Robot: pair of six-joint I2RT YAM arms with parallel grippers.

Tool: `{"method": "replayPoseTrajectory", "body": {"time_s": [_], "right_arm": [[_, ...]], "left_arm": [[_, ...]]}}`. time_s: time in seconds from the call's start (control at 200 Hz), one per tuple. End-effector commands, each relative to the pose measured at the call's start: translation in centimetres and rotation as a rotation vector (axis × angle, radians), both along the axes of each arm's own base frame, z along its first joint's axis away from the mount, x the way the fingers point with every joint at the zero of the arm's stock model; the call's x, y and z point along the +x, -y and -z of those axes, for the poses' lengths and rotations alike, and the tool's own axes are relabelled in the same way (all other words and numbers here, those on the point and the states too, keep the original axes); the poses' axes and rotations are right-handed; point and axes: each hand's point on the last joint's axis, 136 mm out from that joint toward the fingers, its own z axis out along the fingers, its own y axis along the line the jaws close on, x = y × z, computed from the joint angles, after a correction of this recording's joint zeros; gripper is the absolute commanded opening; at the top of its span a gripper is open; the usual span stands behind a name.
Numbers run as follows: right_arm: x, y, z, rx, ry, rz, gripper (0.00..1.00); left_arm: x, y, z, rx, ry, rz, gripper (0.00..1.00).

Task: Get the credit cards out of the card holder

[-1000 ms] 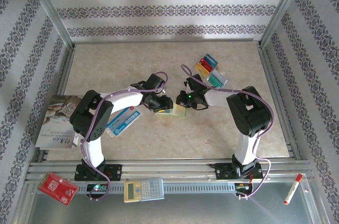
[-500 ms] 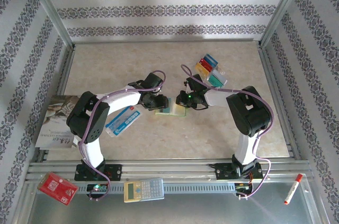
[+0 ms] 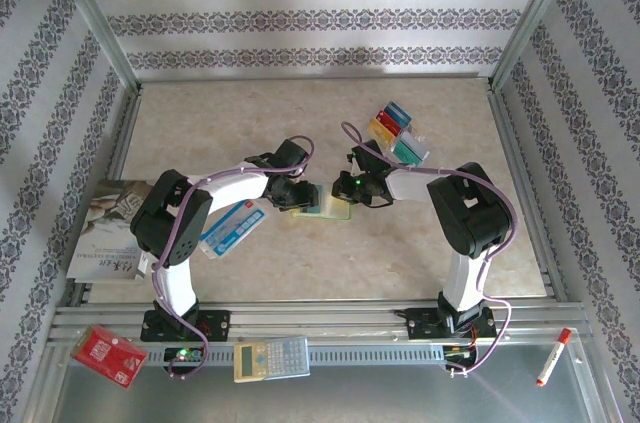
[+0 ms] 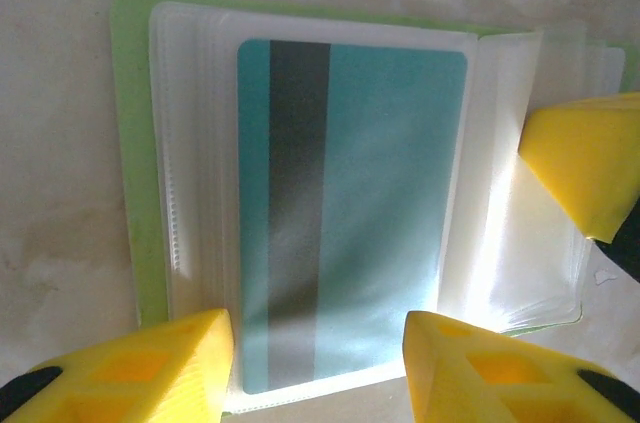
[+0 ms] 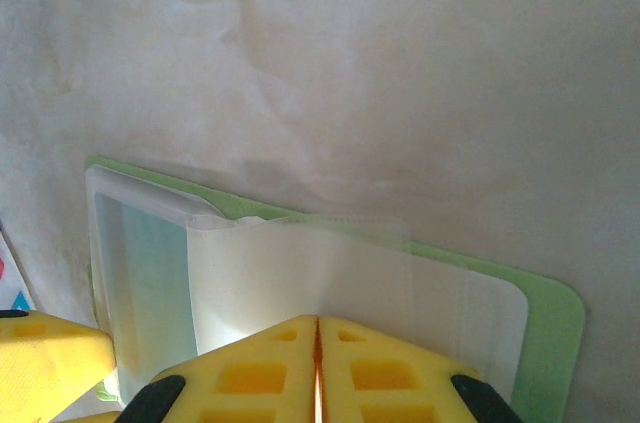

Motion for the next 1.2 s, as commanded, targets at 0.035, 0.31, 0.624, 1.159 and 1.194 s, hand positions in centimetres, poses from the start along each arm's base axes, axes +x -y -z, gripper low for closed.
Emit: {"method": "replayPoseTrajectory", "body": {"time_s": [0.035,0.31,0.624,1.159,1.194], "right_arm": [[-1.9,1.5,3.1,-0.073,-0.098,0.004,0.12],[-1.8,1.5,3.1,-0.073,-0.097,0.004,0.12],[-1.7,1.4,3.0,-0.069,-0.096,0.004,0.12],[-2.0,-0.4,-2.5,-0.086,0.045,-0.177,0.39],[-2.3,-0.4,-2.2,-0.103,0.044,-0.194,0.42]], "left_arm": [[-0.2,-0.5,1.2,0.024,-0.046,-0.015,0.52],[-0.5,1.9,0.6,-0.104,-0.083,0.029,0.52],[-0.4,3.9,-1.2,-0.257,-0.095,0.052,0.52],[-1.1,0.8,2.6,-0.067,-0.120,0.029,0.43],[-1.1,0.8,2.7,-0.066,-0.120,0.030,0.42]]}}
